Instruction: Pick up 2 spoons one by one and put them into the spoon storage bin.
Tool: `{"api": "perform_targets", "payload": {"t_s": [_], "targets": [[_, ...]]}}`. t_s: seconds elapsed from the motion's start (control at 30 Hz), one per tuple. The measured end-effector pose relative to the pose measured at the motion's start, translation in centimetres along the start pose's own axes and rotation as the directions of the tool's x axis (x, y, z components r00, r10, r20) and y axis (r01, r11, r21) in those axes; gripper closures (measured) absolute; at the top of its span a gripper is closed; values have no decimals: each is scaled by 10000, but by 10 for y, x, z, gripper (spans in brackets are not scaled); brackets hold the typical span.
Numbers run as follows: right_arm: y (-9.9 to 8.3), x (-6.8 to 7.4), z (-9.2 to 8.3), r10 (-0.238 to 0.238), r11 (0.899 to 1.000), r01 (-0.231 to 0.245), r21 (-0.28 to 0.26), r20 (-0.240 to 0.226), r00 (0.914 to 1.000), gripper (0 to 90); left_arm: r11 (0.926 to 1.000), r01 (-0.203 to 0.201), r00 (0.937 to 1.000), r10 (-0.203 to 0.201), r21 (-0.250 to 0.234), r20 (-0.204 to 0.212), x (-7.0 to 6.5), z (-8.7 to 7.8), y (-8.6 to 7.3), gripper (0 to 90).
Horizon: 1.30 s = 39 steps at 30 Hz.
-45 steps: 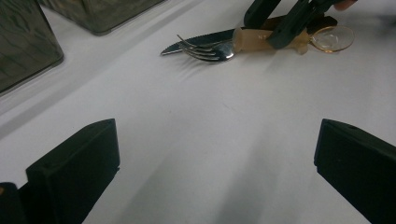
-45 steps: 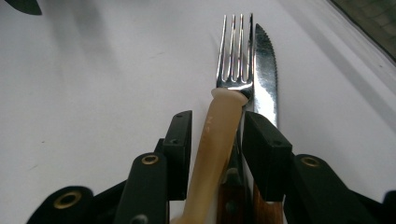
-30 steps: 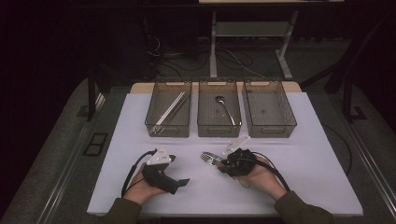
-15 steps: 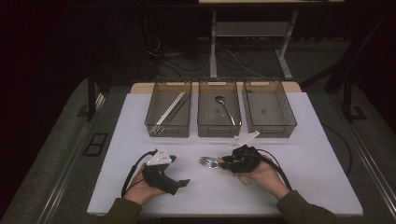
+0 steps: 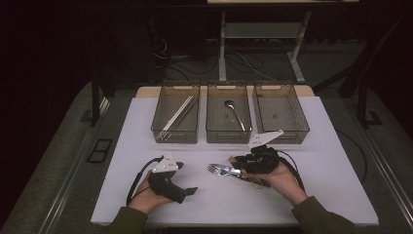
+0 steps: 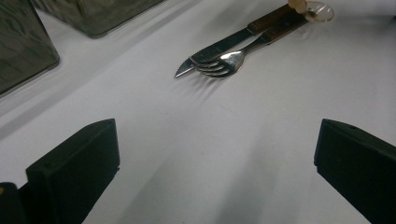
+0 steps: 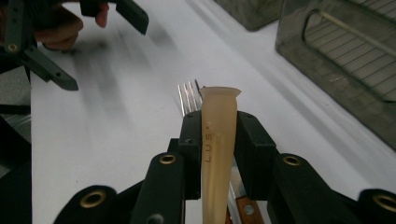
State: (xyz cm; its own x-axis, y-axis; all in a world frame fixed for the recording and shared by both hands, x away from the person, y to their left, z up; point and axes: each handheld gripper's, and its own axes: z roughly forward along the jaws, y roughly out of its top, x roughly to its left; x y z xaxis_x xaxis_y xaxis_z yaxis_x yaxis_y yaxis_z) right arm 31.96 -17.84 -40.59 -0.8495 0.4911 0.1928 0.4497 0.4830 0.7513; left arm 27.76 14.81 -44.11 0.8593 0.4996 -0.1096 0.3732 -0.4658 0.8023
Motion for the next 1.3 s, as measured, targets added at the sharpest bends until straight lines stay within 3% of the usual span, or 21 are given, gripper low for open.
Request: {"api": "perform_targets", "payload": {"t_s": [0.37,0.7,1.3], "targets": [[10,-12,-18,179,9977,-160,-657,289,9994,732,10000,18,10000,-18,17,7,0,0,0,0],[24,-25,-24,398,9931,-344,-1125,462,9981,731,10000,52,10000,-52,-15,4,0,0,0,0],[82,-63,-25,813,9808,-545,-1871,1389,9870,731,9999,94,9999,-93,-103,98,0,0,0,0]]}}
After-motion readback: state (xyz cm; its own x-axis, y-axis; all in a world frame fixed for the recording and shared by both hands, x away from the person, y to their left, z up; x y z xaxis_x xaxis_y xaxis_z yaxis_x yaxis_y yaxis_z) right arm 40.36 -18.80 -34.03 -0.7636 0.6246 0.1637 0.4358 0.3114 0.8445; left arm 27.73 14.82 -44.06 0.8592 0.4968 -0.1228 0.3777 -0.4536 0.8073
